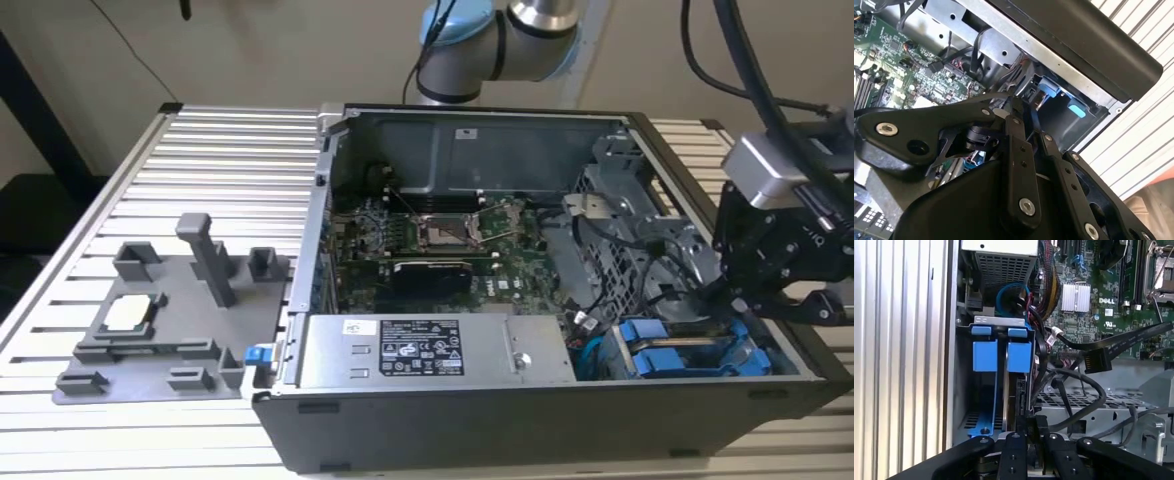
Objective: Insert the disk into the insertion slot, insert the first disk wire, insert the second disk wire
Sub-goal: 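Insert the first disk wire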
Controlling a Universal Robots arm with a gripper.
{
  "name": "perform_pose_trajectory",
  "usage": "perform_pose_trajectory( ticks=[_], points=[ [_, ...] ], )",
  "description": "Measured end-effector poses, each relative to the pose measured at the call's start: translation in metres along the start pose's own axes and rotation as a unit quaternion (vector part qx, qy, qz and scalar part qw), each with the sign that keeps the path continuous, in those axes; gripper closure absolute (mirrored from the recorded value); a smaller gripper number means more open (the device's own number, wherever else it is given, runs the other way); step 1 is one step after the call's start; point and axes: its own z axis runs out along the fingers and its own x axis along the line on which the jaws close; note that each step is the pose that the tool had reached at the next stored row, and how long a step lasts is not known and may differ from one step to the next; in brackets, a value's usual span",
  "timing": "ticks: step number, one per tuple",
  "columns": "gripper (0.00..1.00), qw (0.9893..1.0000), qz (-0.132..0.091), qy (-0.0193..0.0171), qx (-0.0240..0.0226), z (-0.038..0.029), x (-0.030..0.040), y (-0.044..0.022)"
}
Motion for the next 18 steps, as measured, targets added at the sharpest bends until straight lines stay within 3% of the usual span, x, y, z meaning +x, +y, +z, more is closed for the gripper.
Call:
perform_pose_trajectory(
  ticks=[18],
  points=[
    [0.81, 0.9999, 0.01, -0.0008, 0.0009, 0.0065, 0.0039, -0.0004]
  ],
)
